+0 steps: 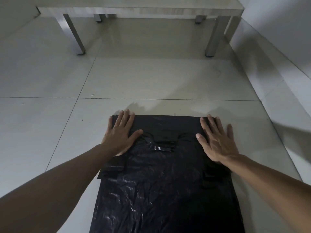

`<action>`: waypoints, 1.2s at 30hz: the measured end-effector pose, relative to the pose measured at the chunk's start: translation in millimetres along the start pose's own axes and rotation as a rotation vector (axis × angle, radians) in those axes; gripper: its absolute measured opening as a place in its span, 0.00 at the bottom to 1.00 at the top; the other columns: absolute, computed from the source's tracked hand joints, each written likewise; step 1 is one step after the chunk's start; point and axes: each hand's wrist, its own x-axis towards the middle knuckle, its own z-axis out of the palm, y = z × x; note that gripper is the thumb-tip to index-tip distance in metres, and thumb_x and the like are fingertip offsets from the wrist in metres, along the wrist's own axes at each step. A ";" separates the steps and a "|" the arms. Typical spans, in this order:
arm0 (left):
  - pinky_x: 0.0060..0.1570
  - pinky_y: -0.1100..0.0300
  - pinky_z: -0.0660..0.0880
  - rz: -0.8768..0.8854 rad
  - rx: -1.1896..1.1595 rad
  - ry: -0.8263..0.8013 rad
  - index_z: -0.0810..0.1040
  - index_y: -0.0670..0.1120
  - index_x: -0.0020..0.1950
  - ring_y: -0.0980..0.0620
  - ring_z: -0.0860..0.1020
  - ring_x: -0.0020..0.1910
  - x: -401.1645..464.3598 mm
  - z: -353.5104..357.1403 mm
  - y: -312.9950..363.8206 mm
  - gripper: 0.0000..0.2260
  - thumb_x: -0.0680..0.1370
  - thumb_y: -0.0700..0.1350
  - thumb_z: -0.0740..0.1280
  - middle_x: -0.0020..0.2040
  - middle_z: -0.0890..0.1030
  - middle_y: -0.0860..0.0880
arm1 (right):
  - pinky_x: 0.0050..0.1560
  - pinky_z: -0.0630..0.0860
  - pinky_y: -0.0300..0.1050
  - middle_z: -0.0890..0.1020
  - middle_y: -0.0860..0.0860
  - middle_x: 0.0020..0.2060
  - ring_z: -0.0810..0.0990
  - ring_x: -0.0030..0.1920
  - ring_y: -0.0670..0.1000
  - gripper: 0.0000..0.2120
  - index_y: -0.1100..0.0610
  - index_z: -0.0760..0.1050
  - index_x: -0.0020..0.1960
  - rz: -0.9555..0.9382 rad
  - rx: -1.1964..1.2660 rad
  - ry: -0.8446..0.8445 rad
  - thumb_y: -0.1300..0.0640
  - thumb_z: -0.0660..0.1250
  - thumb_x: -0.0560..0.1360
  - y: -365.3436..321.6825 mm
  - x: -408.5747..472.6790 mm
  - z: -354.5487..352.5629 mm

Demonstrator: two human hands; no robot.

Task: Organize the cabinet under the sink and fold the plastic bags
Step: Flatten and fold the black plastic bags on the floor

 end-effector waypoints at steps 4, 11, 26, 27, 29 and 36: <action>0.75 0.46 0.41 -0.057 -0.146 0.121 0.53 0.47 0.79 0.47 0.49 0.78 6.2 -13.4 -6.1 0.28 0.81 0.58 0.50 0.79 0.52 0.47 | 0.75 0.42 0.62 0.48 0.49 0.79 0.42 0.79 0.53 0.27 0.48 0.47 0.79 -0.032 0.115 0.105 0.44 0.45 0.83 7.3 9.2 -20.8; 0.62 0.51 0.65 -0.120 0.007 0.033 0.77 0.48 0.62 0.44 0.67 0.62 34.0 -53.6 -28.5 0.16 0.74 0.42 0.69 0.59 0.76 0.46 | 0.65 0.61 0.56 0.77 0.50 0.56 0.70 0.64 0.55 0.15 0.49 0.76 0.61 -0.030 0.060 0.029 0.51 0.71 0.74 24.2 46.4 -60.2; 0.50 0.52 0.75 0.069 -0.302 0.482 0.83 0.44 0.50 0.45 0.78 0.47 -14.2 -122.3 -20.9 0.10 0.72 0.34 0.70 0.46 0.83 0.45 | 0.45 0.72 0.44 0.83 0.54 0.41 0.80 0.44 0.58 0.09 0.62 0.81 0.47 -0.298 0.331 0.558 0.68 0.74 0.68 37.2 4.3 -116.0; 0.49 0.51 0.75 0.131 -0.277 0.503 0.83 0.43 0.49 0.44 0.78 0.46 -24.2 -119.6 -21.7 0.09 0.71 0.33 0.71 0.45 0.82 0.46 | 0.43 0.72 0.45 0.82 0.55 0.39 0.80 0.42 0.60 0.08 0.63 0.81 0.45 -0.337 0.308 0.596 0.70 0.74 0.67 37.3 -6.0 -115.6; 0.46 0.52 0.74 0.229 -0.246 0.497 0.82 0.42 0.46 0.45 0.77 0.44 -45.3 -111.9 -23.0 0.08 0.70 0.32 0.72 0.42 0.82 0.47 | 0.40 0.74 0.47 0.81 0.55 0.37 0.79 0.39 0.59 0.08 0.64 0.80 0.43 -0.391 0.279 0.623 0.71 0.75 0.65 38.8 -27.2 -110.7; 0.37 0.55 0.77 0.270 -0.196 0.342 0.80 0.46 0.45 0.50 0.77 0.43 -101.1 -61.6 -30.6 0.10 0.68 0.35 0.75 0.43 0.77 0.52 | 0.38 0.75 0.51 0.78 0.51 0.37 0.77 0.39 0.55 0.15 0.59 0.78 0.41 -0.484 0.148 0.492 0.72 0.77 0.60 48.5 -80.4 -67.5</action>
